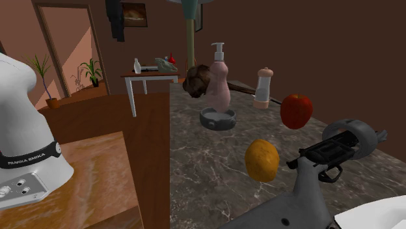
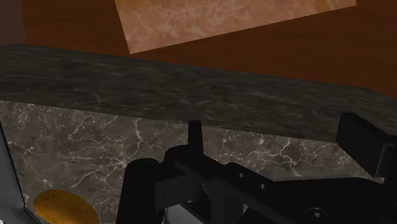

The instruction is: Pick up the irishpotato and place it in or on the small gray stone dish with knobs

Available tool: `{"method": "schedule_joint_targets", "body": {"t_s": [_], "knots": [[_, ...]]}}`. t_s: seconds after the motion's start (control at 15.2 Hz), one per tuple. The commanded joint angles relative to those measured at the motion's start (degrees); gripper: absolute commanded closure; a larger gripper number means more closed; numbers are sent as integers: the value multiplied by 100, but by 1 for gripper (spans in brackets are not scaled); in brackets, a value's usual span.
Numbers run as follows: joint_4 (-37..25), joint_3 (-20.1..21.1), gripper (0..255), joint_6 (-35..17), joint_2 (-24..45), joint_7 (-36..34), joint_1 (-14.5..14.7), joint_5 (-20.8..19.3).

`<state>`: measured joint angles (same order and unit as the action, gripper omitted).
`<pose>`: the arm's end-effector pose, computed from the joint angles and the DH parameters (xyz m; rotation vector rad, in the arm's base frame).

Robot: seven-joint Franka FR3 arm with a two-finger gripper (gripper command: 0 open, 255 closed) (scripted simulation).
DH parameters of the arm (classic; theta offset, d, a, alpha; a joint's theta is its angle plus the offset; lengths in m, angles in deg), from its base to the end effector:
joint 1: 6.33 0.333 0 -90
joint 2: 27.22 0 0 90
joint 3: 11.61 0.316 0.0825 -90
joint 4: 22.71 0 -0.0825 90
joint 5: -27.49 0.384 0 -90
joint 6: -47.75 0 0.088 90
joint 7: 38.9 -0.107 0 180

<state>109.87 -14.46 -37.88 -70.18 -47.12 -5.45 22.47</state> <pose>0.3085 -0.0252 0.5924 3.0713 -0.2570 -0.1031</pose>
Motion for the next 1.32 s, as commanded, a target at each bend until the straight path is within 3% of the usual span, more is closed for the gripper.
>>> {"method": "schedule_joint_targets", "body": {"t_s": [0.0,0.66,1.25], "knots": [[0,0,0,0,0,0,0,0],[731,-771,0,-1703,700,1381,-147,-1234],[678,-1483,0,-3446,2037,2381,-302,-2159]]}}
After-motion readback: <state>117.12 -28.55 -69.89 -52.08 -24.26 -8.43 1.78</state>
